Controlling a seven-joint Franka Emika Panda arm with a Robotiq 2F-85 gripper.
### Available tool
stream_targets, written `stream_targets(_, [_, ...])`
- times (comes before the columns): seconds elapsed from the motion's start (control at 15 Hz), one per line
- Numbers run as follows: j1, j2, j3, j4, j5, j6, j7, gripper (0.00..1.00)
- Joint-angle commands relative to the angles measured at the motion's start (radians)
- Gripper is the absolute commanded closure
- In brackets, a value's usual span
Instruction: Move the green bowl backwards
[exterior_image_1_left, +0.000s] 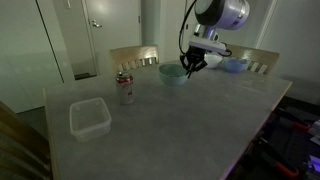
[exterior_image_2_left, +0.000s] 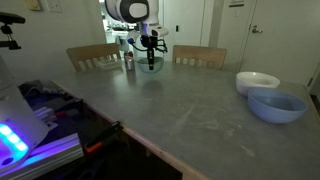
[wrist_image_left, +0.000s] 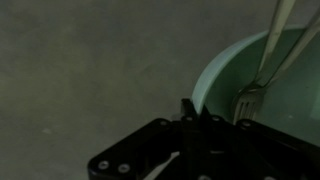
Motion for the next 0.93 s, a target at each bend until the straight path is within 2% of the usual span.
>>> stream_targets(0.0, [0.028,0.139,-0.055,0.143,-0.034,0.039,0.049,0.99])
stream_targets(0.27, [0.023,0.26,-0.095,0.287,-0.021,0.013,0.089,0.99])
stream_targets(0.6, [0.028,0.33,-0.124,0.425,-0.022,-0.041,0.17,0.99])
stream_targets(0.67, [0.053,0.343,-0.155,0.449,-0.048,-0.09,0.21,0.99])
stream_targets(0.87, [0.059,0.363,-0.167,0.516,-0.082,-0.223,0.286,0.99])
